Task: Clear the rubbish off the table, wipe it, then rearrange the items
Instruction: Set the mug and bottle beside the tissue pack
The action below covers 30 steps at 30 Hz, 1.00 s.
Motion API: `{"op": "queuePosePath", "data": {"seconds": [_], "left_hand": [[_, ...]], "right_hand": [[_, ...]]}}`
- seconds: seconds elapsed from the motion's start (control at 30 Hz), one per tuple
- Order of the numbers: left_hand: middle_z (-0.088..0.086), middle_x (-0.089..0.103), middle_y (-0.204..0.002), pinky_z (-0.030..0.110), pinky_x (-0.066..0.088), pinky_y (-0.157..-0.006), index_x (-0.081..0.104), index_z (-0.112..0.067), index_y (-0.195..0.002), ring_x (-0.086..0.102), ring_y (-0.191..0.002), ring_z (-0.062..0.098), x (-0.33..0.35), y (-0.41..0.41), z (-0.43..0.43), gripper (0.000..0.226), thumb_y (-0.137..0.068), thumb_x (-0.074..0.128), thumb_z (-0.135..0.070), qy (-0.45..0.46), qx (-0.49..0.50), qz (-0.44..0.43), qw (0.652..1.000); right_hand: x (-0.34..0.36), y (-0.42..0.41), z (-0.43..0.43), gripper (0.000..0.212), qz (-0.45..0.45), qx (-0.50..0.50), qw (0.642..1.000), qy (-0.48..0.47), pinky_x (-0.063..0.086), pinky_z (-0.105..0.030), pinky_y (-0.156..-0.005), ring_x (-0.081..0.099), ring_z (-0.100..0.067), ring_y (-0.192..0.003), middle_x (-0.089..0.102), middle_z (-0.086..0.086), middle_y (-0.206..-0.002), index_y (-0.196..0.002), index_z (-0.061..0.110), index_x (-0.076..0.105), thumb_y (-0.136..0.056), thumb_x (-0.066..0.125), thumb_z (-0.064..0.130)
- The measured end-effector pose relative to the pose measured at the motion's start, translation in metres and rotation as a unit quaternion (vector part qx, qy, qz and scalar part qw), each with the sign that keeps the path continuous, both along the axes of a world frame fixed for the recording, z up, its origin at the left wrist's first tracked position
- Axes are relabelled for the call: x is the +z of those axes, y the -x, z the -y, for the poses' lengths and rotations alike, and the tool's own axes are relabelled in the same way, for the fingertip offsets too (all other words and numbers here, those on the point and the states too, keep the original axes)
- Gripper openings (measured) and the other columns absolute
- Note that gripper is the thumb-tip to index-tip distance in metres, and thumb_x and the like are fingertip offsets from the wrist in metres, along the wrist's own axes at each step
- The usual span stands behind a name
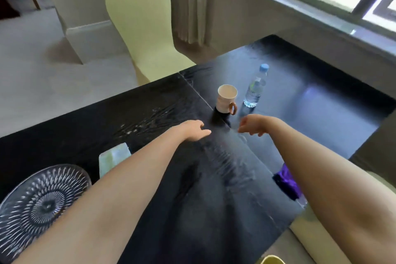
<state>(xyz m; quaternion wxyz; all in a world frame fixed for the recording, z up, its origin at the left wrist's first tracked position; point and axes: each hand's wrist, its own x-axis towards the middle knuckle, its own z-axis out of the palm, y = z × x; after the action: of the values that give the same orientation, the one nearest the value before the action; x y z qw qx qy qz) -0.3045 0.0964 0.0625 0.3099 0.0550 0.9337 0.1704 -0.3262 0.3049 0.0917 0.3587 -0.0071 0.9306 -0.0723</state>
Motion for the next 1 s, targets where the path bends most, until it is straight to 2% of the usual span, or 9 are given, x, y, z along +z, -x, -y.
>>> {"op": "queuePosePath", "data": {"seconds": [0.1,0.17,0.2,0.33,0.4,0.5,0.67,0.83,1.0], "left_hand": [[0.010,0.035,-0.151,0.041,0.032,-0.110,0.022,-0.016,-0.147,0.037,-0.136,0.030,-0.019,0.032,-0.025,0.071,-0.090,0.044,-0.053,-0.036,0.047,0.013,0.998],[0.010,0.035,-0.151,0.039,0.033,-0.108,0.019,-0.016,-0.148,0.038,-0.135,0.029,-0.032,0.056,-0.039,0.075,-0.088,0.046,-0.053,-0.056,0.068,0.014,0.996],[0.011,0.035,-0.151,0.038,0.033,-0.108,0.019,-0.016,-0.148,0.038,-0.135,0.029,-0.038,0.068,-0.045,0.076,-0.088,0.048,-0.053,-0.064,0.077,0.014,0.995],[0.013,0.037,-0.149,0.034,0.034,-0.106,0.023,-0.009,-0.146,0.039,-0.134,0.028,-0.058,0.110,-0.065,0.076,-0.087,0.053,-0.048,-0.063,0.088,0.017,0.994],[0.014,0.040,-0.146,0.033,0.036,-0.102,0.026,-0.005,-0.143,0.041,-0.132,0.028,-0.067,0.129,-0.073,0.075,-0.086,0.056,-0.044,-0.058,0.100,0.017,0.993],[0.015,0.039,-0.146,0.033,0.037,-0.099,0.022,-0.006,-0.145,0.040,-0.132,0.030,-0.081,0.153,-0.079,0.084,-0.081,0.065,-0.040,-0.071,0.149,0.004,0.986],[0.002,0.053,-0.129,0.030,0.039,-0.093,0.035,-0.020,-0.137,0.050,-0.117,0.019,-0.109,0.180,-0.082,0.083,-0.068,0.080,-0.026,-0.244,0.221,-0.053,0.943],[-0.005,0.050,-0.132,0.028,0.037,-0.100,0.031,-0.028,-0.137,0.046,-0.121,0.012,-0.129,0.189,-0.090,0.096,-0.060,0.086,-0.018,-0.367,0.235,-0.065,0.898],[0.000,0.045,-0.136,0.025,0.035,-0.100,0.025,-0.027,-0.139,0.044,-0.125,0.016,-0.133,0.195,-0.099,0.096,-0.064,0.082,-0.006,-0.408,0.235,-0.082,0.878]], "right_hand": [[-0.016,0.027,-0.031,0.033,-0.021,-0.014,1.000,-0.009,0.055,-0.036,-0.072,0.054,-0.029,-0.085,0.056,-0.016,-0.093,-0.091,0.002,0.062,-0.093,0.049,0.032],[-0.028,0.048,-0.049,0.033,-0.046,-0.015,0.999,-0.020,0.042,-0.030,-0.059,0.046,-0.026,-0.082,0.051,-0.009,-0.084,-0.067,0.013,0.048,-0.093,0.049,0.033],[-0.035,0.059,-0.057,0.033,-0.050,-0.014,0.998,-0.022,0.038,-0.030,-0.063,0.045,-0.024,-0.082,0.050,-0.006,-0.082,-0.067,0.015,0.045,-0.093,0.049,0.034],[-0.059,0.101,-0.086,0.029,-0.032,-0.018,0.999,-0.017,0.041,-0.031,-0.071,0.046,-0.023,-0.085,0.054,-0.010,-0.099,-0.102,0.009,0.059,-0.093,0.051,0.034],[-0.066,0.120,-0.097,0.040,-0.026,-0.026,0.999,-0.009,0.043,-0.028,-0.070,0.048,-0.025,-0.090,0.057,-0.012,-0.108,-0.122,0.006,0.055,-0.094,0.050,0.033],[-0.082,0.149,-0.108,0.057,-0.078,-0.086,0.993,0.023,0.043,-0.035,-0.090,0.050,-0.033,-0.120,0.049,-0.016,-0.137,-0.136,0.003,0.041,-0.091,0.056,0.034],[-0.110,0.187,-0.116,0.075,-0.160,-0.248,0.943,0.152,0.039,-0.034,-0.086,0.051,-0.032,-0.120,0.048,-0.014,-0.134,-0.135,0.003,0.033,-0.078,0.073,0.031],[-0.127,0.197,-0.108,0.069,-0.205,-0.374,0.844,0.325,0.046,-0.039,-0.096,0.057,-0.024,-0.109,0.057,-0.006,-0.122,-0.125,0.012,0.038,-0.071,0.078,0.023],[-0.136,0.196,-0.103,0.059,-0.223,-0.374,0.831,0.346,0.047,-0.034,-0.092,0.057,-0.019,-0.101,0.061,-0.001,-0.115,-0.118,0.017,0.045,-0.070,0.078,0.027]]}}
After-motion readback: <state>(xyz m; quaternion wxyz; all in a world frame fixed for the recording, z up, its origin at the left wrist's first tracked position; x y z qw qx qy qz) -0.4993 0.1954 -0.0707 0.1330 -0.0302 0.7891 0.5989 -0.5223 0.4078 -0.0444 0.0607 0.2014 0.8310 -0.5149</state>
